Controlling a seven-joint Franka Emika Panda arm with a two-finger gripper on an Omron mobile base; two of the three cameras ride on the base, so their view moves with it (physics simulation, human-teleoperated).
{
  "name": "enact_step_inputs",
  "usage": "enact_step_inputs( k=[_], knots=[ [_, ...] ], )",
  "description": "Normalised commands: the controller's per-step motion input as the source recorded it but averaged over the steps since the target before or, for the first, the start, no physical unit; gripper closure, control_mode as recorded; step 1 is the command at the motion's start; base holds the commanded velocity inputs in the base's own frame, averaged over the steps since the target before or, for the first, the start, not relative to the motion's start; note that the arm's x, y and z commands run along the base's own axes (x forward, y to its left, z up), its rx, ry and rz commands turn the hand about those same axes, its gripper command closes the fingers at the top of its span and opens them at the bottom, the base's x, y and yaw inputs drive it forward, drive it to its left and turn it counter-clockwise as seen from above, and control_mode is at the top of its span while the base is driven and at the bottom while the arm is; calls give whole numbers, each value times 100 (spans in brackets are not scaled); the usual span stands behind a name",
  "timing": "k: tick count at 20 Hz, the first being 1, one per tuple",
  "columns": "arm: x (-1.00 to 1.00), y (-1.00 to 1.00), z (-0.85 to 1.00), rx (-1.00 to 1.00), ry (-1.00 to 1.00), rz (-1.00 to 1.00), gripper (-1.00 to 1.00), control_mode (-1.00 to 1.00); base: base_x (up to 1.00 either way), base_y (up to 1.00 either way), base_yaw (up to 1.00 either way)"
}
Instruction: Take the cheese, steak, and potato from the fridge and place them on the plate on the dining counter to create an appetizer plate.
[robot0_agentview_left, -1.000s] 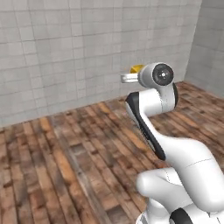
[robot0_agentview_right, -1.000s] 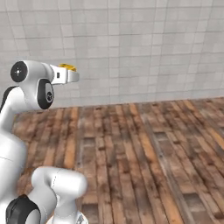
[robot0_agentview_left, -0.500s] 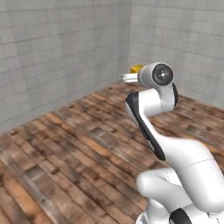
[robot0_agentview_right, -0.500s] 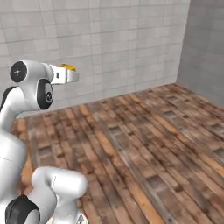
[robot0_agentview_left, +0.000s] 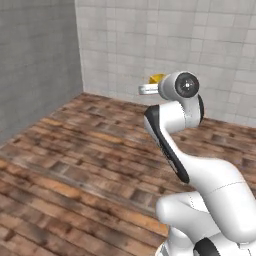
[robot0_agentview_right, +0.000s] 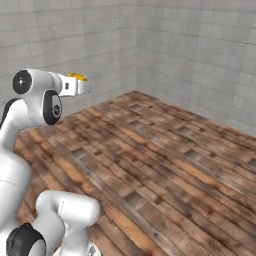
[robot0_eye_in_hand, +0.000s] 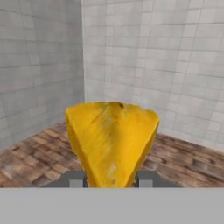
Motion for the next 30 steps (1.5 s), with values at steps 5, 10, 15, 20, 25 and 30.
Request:
enact_step_inputs(
  k=[5,10,15,20,25,30],
  knots=[
    [0,0,0,0,0,0,100,100,55,-4,-50],
    [0,0,0,0,0,0,100,100,70,0,-49],
    [0,0,0,0,0,0,100,100,78,4,-47],
    [0,0,0,0,0,0,100,100,86,15,-46],
    [0,0,0,0,0,0,100,100,85,20,-48],
    [0,0,0,0,0,0,100,100,83,29,-49]
  ],
)
